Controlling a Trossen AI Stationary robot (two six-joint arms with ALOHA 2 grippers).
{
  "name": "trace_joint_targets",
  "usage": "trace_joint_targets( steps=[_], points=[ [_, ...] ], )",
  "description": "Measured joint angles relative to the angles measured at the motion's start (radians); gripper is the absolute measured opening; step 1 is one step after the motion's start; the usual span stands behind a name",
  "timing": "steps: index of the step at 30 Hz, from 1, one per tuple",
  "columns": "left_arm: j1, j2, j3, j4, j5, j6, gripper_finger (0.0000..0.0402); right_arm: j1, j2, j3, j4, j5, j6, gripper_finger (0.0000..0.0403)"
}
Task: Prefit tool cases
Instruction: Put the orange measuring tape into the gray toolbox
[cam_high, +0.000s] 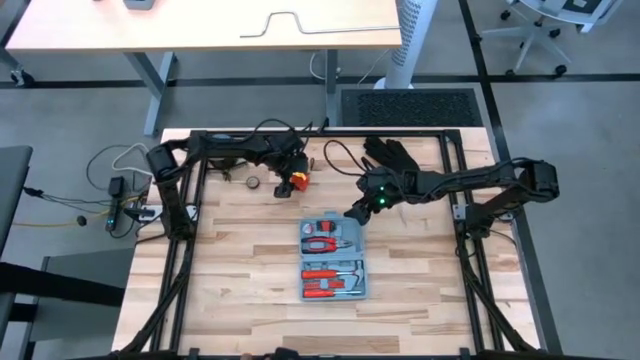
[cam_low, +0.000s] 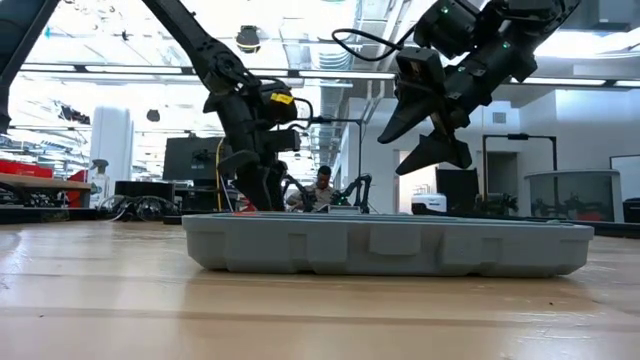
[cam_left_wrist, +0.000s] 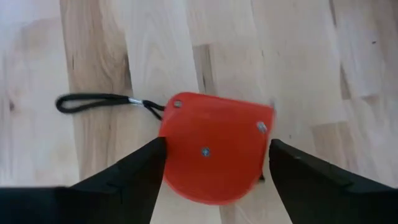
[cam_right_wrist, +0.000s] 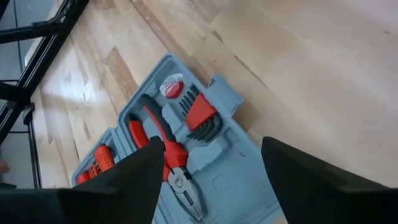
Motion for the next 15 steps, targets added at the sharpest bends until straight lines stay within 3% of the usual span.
trace_joint_targets(
  steps=[9, 15],
  points=[
    [0.014, 0.006, 0.032, -0.026, 0.011, 0.007, 0.0275, 0.0, 0.0, 0.0, -0.001, -0.003, 0.001, 0.0276],
    [0.018, 0.006, 0.051, -0.031, 0.058, 0.109, 0.0275, 0.0, 0.0, 0.0, 0.0, -0.003, 0.0, 0.0276]
  ],
)
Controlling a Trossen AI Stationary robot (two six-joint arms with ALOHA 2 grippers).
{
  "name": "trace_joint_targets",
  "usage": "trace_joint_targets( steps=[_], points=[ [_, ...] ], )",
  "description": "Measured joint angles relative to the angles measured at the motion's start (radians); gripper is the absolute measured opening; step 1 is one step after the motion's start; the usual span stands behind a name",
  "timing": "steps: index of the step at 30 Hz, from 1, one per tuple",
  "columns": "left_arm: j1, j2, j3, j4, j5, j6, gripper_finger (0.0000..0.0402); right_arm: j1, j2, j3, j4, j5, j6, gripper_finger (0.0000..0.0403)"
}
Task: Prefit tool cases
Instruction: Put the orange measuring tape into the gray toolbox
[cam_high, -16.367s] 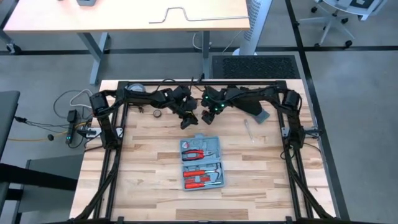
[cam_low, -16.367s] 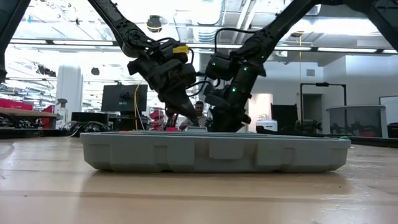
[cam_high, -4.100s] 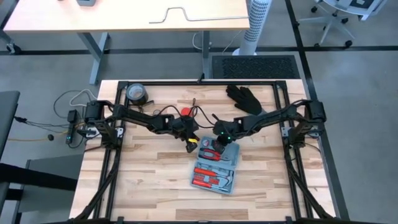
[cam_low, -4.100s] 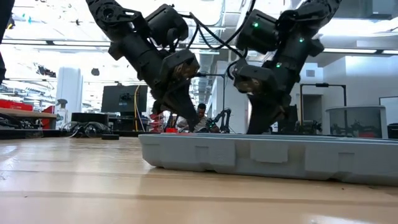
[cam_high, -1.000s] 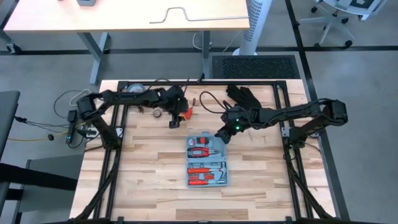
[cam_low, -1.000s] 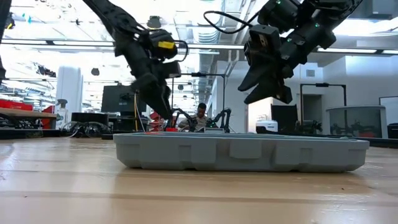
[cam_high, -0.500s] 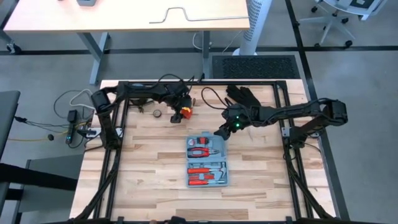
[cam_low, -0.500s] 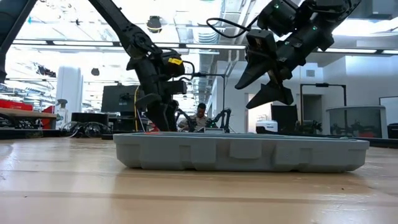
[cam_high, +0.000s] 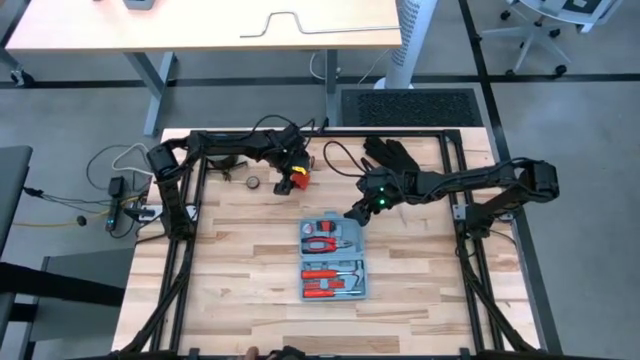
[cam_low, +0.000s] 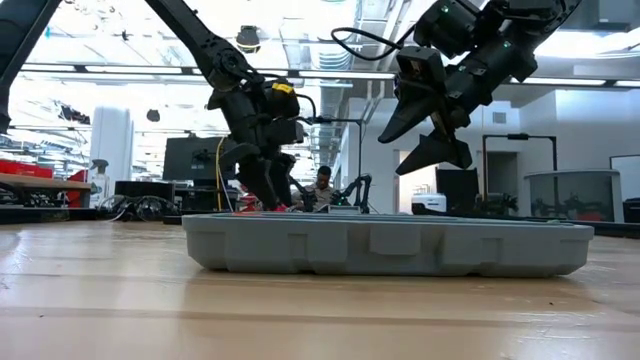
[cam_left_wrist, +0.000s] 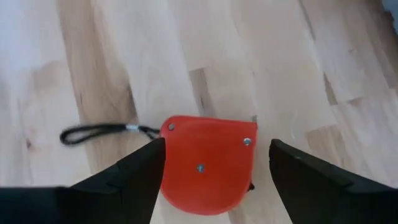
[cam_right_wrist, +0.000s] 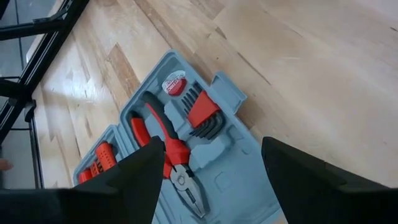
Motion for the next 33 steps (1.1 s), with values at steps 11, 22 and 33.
trace_joint_targets(
  steps=[11, 22, 33],
  points=[
    [0.008, 0.0, 0.029, -0.051, -0.059, -0.008, 0.0275, 0.0, 0.0, 0.0, -0.001, 0.0, -0.003, 0.0276],
    [-0.011, -0.008, 0.123, -0.098, -0.233, 0.003, 0.0275, 0.0, 0.0, 0.0, 0.0, 0.0, -0.015, 0.0276],
    [-0.028, -0.008, 0.128, -0.095, -0.367, -0.162, 0.0275, 0.0, 0.0, 0.0, 0.001, 0.0, 0.008, 0.0276]
  ],
)
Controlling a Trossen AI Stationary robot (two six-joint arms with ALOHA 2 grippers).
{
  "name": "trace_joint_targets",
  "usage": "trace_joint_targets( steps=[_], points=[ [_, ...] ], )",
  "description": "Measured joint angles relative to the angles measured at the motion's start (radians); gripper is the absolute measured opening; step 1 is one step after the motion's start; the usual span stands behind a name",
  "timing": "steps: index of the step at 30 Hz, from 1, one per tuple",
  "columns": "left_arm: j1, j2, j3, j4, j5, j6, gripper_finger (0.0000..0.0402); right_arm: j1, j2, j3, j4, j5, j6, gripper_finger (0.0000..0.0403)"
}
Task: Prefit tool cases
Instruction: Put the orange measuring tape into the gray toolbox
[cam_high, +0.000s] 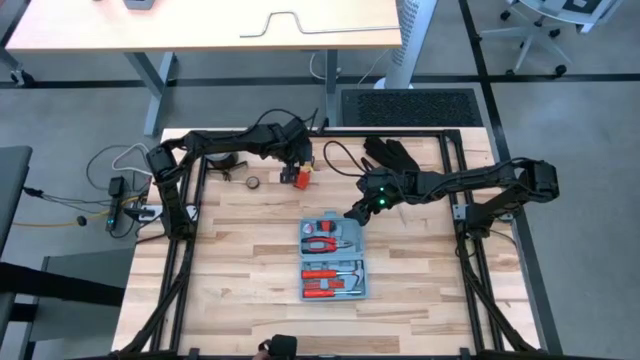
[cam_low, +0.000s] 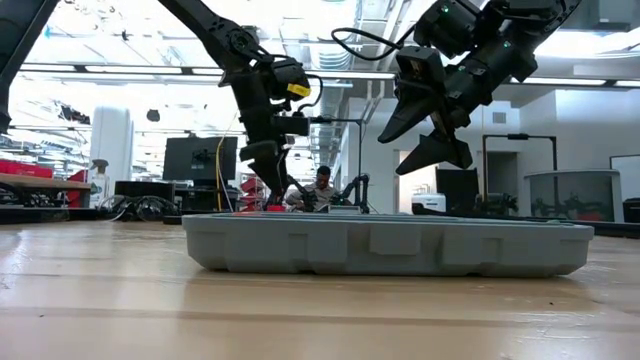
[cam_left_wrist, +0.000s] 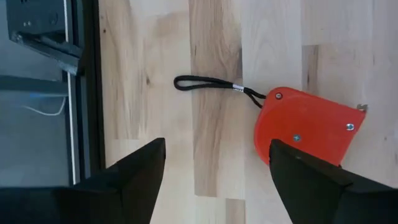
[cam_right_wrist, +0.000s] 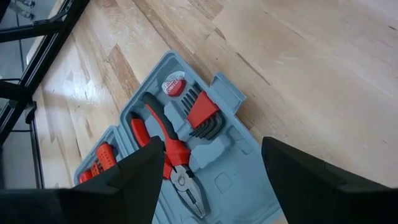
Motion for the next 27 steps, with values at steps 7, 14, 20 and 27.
trace_joint_targets(
  steps=[7, 14, 20, 27],
  points=[
    [0.0, 0.0, 0.0, -0.019, 0.001, -0.018, 0.0275, -0.001, 0.0, 0.0, 0.001, 0.0, 0.0, 0.0276],
    [0.004, 0.0, -0.001, -0.094, 0.076, 0.018, 0.0275, -0.02, 0.0, 0.0, 0.001, 0.0, 0.001, 0.0276],
    [0.008, 0.005, -0.002, -0.12, 0.241, 0.038, 0.0275, -0.033, 0.0, 0.0, 0.007, 0.0, 0.0, 0.0276],
    [0.012, 0.011, -0.002, -0.083, 0.299, 0.111, 0.0295, -0.032, 0.0, 0.0, 0.007, 0.0, 0.0, 0.0276]
  ],
)
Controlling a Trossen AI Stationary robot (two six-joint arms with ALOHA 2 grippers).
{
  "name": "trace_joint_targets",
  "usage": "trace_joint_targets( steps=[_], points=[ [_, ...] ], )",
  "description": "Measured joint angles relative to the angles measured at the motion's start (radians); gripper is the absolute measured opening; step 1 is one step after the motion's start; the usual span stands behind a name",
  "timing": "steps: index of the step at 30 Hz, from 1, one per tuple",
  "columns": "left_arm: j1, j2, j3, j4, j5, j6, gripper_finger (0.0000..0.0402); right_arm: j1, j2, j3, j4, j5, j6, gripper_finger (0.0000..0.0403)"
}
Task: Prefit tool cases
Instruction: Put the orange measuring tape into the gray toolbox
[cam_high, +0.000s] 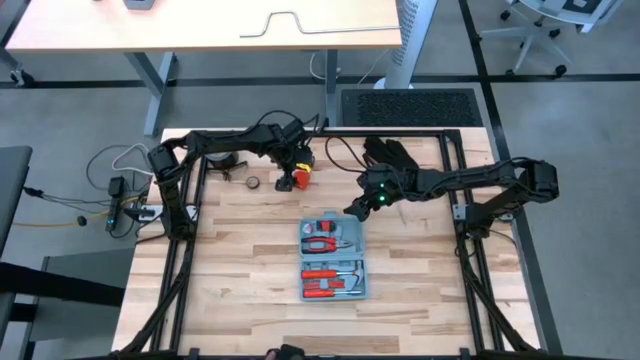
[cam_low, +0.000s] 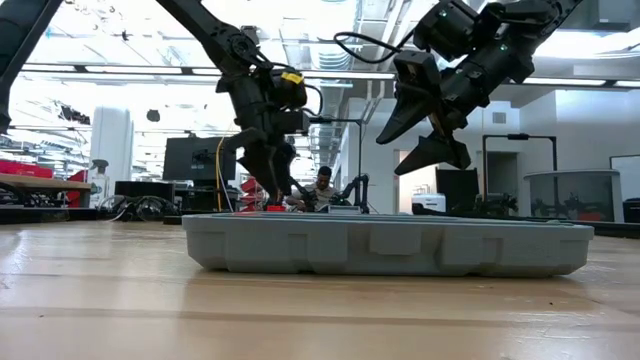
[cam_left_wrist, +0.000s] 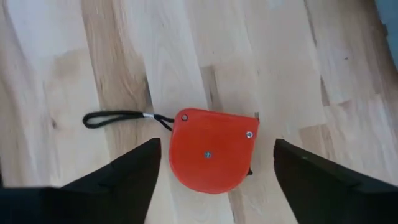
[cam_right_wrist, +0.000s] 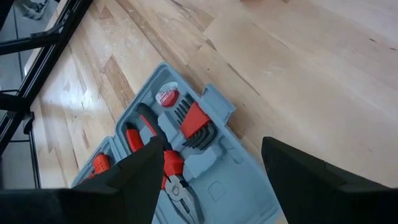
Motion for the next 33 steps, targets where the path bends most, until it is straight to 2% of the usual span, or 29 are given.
trace_joint_targets(
  steps=[5, 8, 12, 29, 33],
  points=[
    [0.018, 0.048, 0.0, 0.001, -0.006, -0.05, 0.0345, 0.0, 0.0, 0.0, 0.0, 0.0, 0.0, 0.0276],
    [0.023, 0.076, 0.0, 0.003, -0.049, -0.068, 0.0374, 0.0, 0.0, 0.0, 0.001, 0.0, 0.0, 0.0276],
    [0.023, 0.097, 0.0, 0.013, -0.075, -0.058, 0.0397, 0.0, 0.0, 0.0, 0.0, 0.0, 0.001, 0.0276],
    [-0.005, 0.145, 0.001, 0.077, -0.054, -0.108, 0.0398, 0.0, 0.001, 0.0, -0.003, 0.0, 0.003, 0.0276],
    [-0.006, 0.146, 0.0, 0.085, -0.05, -0.158, 0.0379, 0.0, 0.004, 0.0, -0.006, 0.001, 0.002, 0.0276]
  ],
)
